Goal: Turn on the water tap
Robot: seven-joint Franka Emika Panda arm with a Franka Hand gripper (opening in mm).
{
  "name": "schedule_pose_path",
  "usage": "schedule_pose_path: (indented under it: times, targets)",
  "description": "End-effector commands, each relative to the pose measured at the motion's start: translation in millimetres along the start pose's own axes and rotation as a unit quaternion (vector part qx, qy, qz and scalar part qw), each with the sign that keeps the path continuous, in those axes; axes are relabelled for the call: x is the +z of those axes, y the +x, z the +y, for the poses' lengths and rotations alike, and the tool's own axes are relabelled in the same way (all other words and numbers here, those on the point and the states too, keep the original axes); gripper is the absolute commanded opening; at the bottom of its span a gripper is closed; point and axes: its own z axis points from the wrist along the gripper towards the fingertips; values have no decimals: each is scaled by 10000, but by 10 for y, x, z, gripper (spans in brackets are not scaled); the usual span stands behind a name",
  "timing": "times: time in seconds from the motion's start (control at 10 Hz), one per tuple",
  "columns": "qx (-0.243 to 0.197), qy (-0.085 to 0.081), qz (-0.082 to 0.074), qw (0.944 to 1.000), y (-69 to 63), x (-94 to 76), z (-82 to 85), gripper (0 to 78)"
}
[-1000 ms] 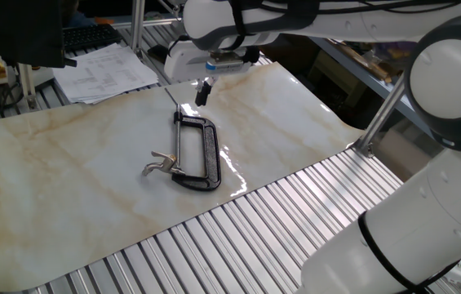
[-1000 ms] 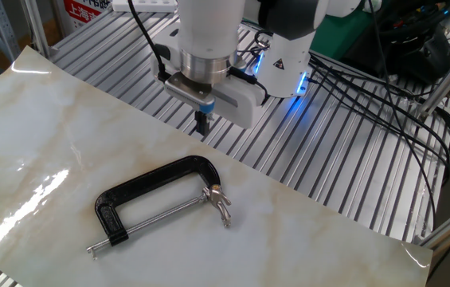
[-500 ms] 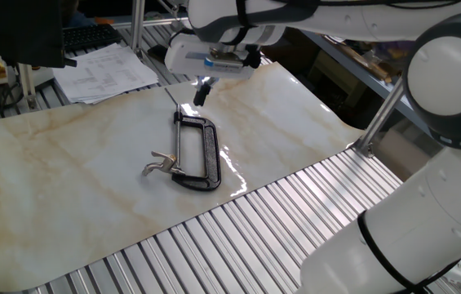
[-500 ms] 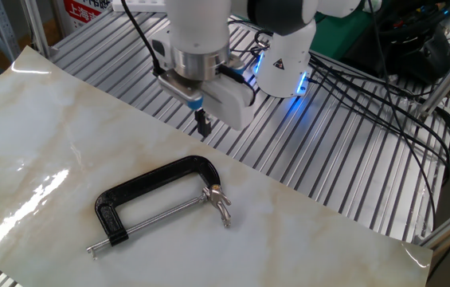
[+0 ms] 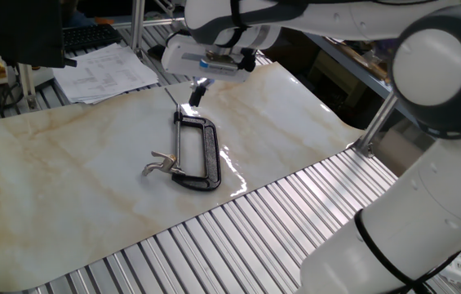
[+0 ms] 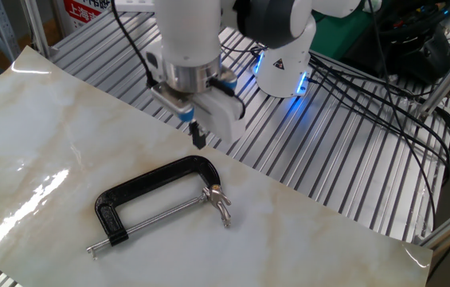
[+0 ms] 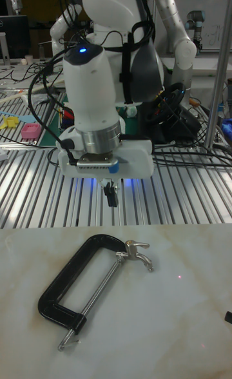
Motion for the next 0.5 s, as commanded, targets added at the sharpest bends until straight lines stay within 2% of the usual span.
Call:
schedule_pose_path:
  times: [0.1,0.3,0.5]
  targets:
    - [12,-17,-96,10000,-198,156,15,0]
    - [57,46,-186,9998,-259,153,25,0]
    - [56,125,-279,9995,-261,152,26,0]
